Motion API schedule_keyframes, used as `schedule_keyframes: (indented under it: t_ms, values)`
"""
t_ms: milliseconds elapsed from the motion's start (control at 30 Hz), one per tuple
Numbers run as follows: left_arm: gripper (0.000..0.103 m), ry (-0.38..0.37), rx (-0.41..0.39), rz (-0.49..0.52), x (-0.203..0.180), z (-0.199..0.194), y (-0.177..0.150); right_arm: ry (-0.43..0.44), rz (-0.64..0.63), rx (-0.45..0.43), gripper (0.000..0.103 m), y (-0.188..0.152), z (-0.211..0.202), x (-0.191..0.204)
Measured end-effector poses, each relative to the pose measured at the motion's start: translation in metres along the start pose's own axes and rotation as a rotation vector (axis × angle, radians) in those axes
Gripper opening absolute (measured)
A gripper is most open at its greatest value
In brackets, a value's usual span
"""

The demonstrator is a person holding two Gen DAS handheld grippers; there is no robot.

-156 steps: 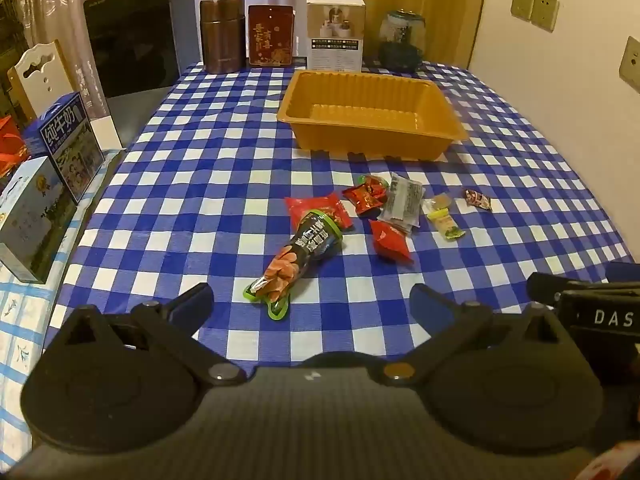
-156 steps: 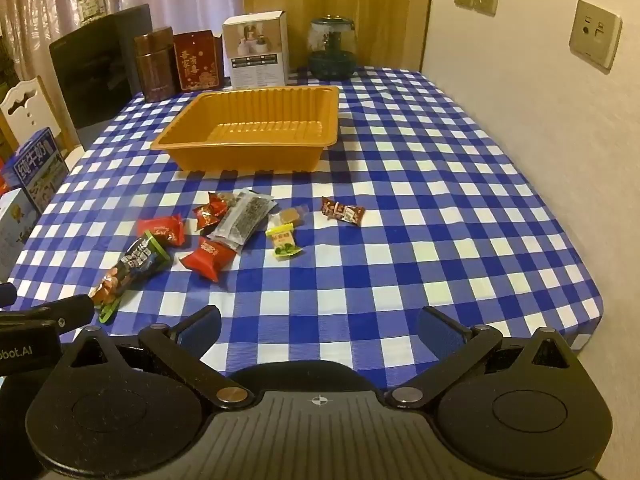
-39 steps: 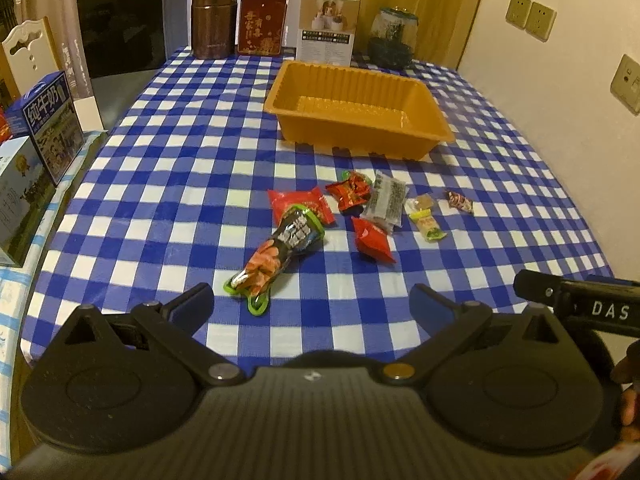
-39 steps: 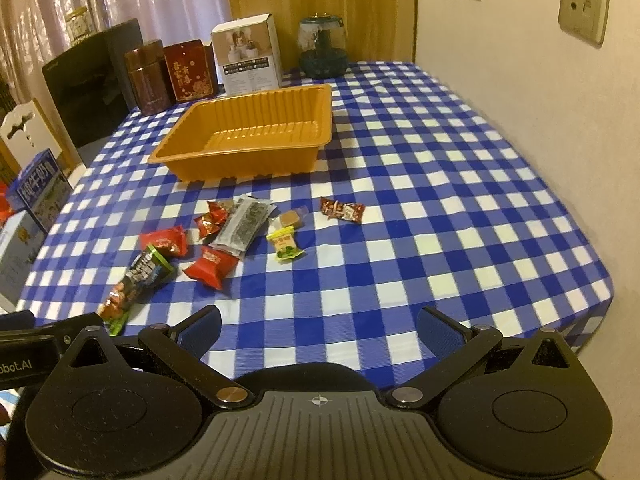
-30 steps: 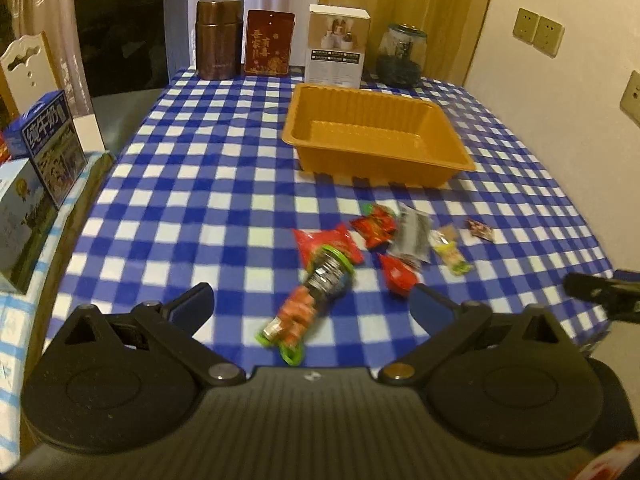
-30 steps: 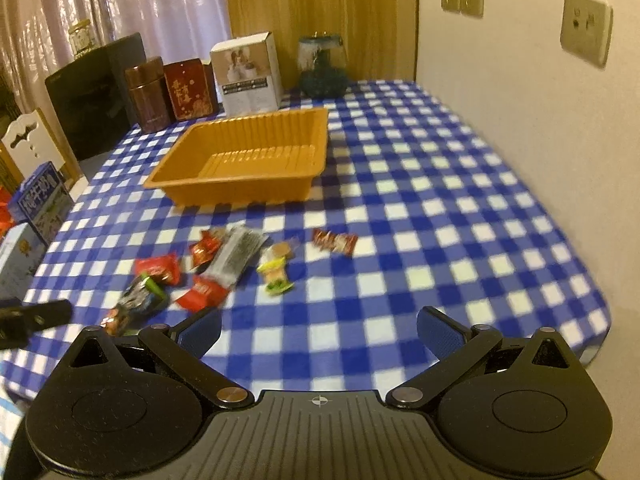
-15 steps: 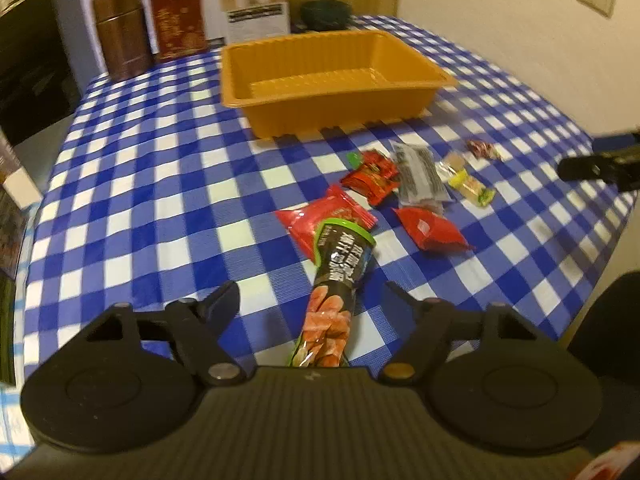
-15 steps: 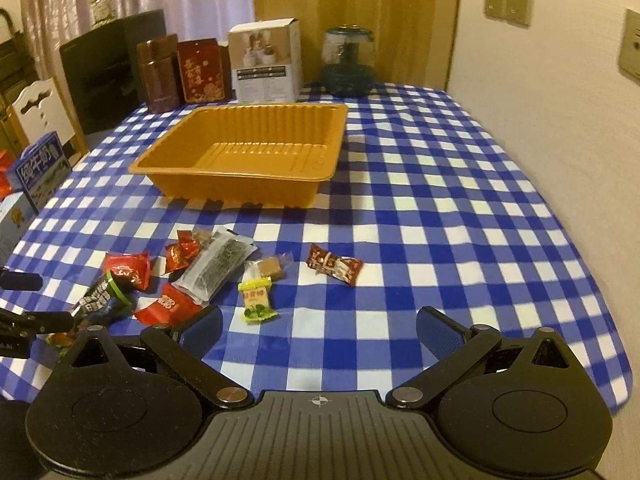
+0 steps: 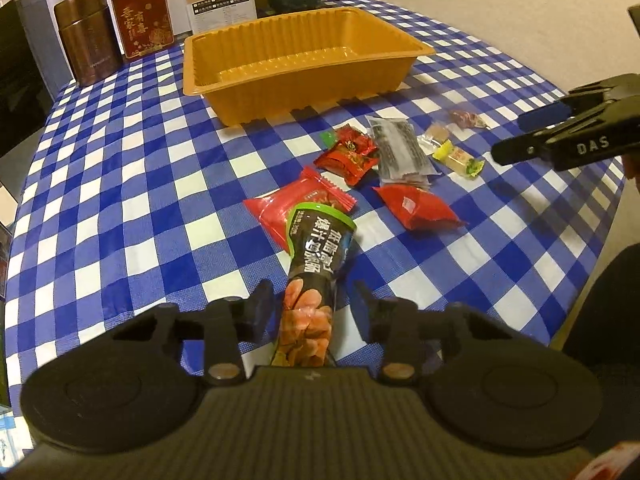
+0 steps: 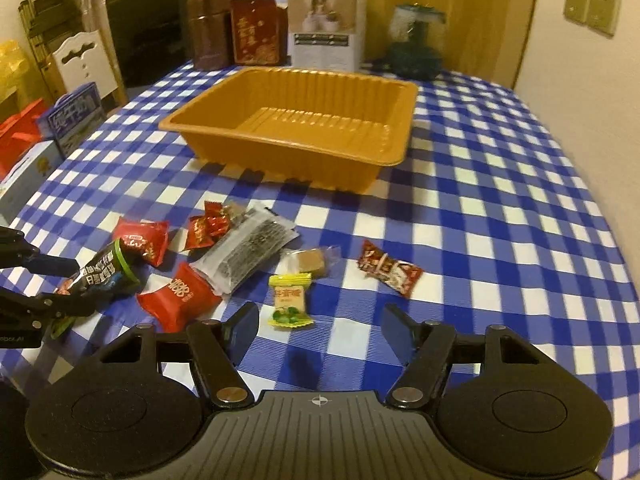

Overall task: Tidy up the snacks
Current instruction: 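Close the left gripper on the green-capped tube snack while the right approaches candy, then lift the tube snack with the left gripper while the right gripper grasps the yellow-green candy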

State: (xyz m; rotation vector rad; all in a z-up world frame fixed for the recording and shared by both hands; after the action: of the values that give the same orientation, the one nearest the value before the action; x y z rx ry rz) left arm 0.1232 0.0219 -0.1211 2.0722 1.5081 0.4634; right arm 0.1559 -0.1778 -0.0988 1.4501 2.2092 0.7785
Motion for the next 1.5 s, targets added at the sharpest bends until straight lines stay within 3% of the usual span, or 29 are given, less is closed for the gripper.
schedule_keyframes:
  t_ms: [100, 233, 533, 667, 833, 900, 1233, 1500]
  values:
    - [0.033, 0.007, -0.004, 0.000, 0.001, 0.001, 0.001, 0.005, -0.016, 0.012, 0.058, 0.003, 0.008, 0.003]
    - [0.027, 0.002, -0.001, 0.003, 0.002, 0.003, 0.000, 0.027, -0.011, 0.024, 0.057, 0.003, 0.014, 0.005]
    - [0.025, 0.010, -0.006, -0.019, 0.005, 0.001, -0.001, 0.059, -0.015, 0.025, 0.055, 0.009, 0.027, 0.012]
    - [0.024, 0.014, -0.021, -0.049, 0.012, -0.004, 0.001, 0.057, -0.029, 0.041, 0.043, 0.010, 0.036, 0.015]
    - [0.024, 0.022, -0.023, -0.058, 0.017, -0.006, 0.003, 0.054, -0.031, 0.059, 0.036, 0.011, 0.045, 0.016]
    - [0.024, 0.023, -0.026, -0.065, 0.018, -0.007, 0.004, 0.047, -0.034, 0.071, 0.024, 0.010, 0.048, 0.017]
    - [0.024, 0.033, -0.040, -0.083, 0.018, -0.015, 0.018, 0.020, -0.011, 0.041, 0.020, 0.015, 0.029, 0.010]
    - [0.024, 0.021, -0.094, -0.107, 0.013, -0.022, 0.069, 0.028, 0.031, -0.065, 0.020, 0.061, -0.004, -0.002]
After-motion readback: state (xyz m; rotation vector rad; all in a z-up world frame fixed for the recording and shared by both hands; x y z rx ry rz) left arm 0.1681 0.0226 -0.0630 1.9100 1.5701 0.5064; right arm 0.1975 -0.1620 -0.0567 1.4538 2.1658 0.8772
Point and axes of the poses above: each gripper's, at about its wrist camera, not at the fingertips, and z roughly the way its jaws point, x to its left, y to its top, the point moved 5 cm from there along z, roughly the way its jaws point, and after that the axes turned 7 degrees about -z, right-handed, at the moved point
